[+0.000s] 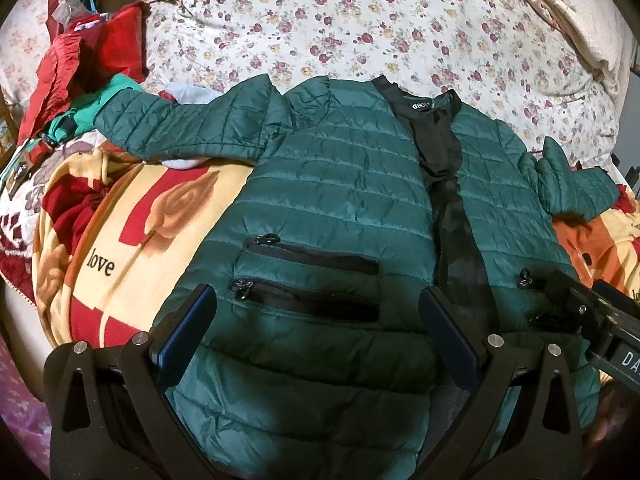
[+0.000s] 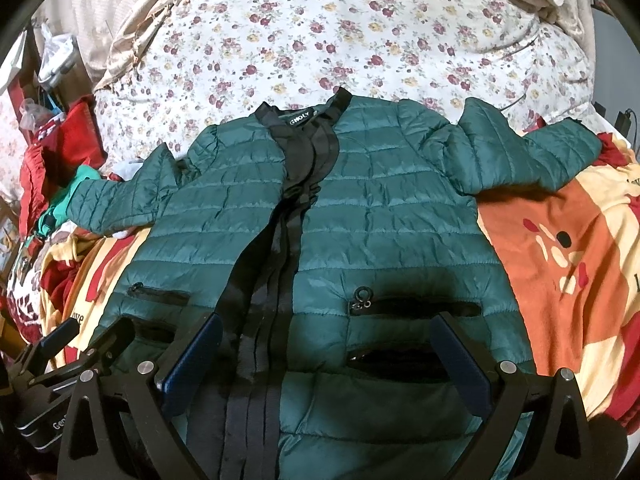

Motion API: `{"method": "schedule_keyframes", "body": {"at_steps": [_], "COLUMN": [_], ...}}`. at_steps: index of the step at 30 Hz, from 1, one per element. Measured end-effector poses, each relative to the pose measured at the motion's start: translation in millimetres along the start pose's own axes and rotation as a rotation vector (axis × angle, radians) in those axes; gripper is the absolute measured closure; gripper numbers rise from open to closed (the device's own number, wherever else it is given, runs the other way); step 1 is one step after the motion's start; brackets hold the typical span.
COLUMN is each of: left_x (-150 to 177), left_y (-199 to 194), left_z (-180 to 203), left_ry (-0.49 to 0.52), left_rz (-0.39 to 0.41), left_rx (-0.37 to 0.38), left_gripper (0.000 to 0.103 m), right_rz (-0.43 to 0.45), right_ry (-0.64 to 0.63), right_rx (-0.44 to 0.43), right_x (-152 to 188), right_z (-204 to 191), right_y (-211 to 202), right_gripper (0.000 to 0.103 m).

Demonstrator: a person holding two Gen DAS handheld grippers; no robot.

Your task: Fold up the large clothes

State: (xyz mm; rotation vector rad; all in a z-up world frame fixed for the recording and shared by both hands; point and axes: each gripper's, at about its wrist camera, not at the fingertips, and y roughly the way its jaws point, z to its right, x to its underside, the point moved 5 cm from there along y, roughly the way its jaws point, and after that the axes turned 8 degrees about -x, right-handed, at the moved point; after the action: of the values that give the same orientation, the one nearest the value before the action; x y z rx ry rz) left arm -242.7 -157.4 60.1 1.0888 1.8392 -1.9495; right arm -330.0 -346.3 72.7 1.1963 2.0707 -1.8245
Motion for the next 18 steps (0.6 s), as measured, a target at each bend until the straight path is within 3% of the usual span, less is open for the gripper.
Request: {"method": "schedule_keyframes", "body": {"at_steps": [18], "left_x": [-33.9], "left_y": [11.7], "left_z": [8.1], "left_ry": [0.018], "left_rz": [0.027], "left_rx": [0.001], "left_gripper": [0.001], "right_rz": [-0.004], "right_ry": [0.008], "right_rx": [0.01], "right_x": [-27.2], "right_z": [10.6], "right_y": [12.9], "right_gripper": [0.0]}}
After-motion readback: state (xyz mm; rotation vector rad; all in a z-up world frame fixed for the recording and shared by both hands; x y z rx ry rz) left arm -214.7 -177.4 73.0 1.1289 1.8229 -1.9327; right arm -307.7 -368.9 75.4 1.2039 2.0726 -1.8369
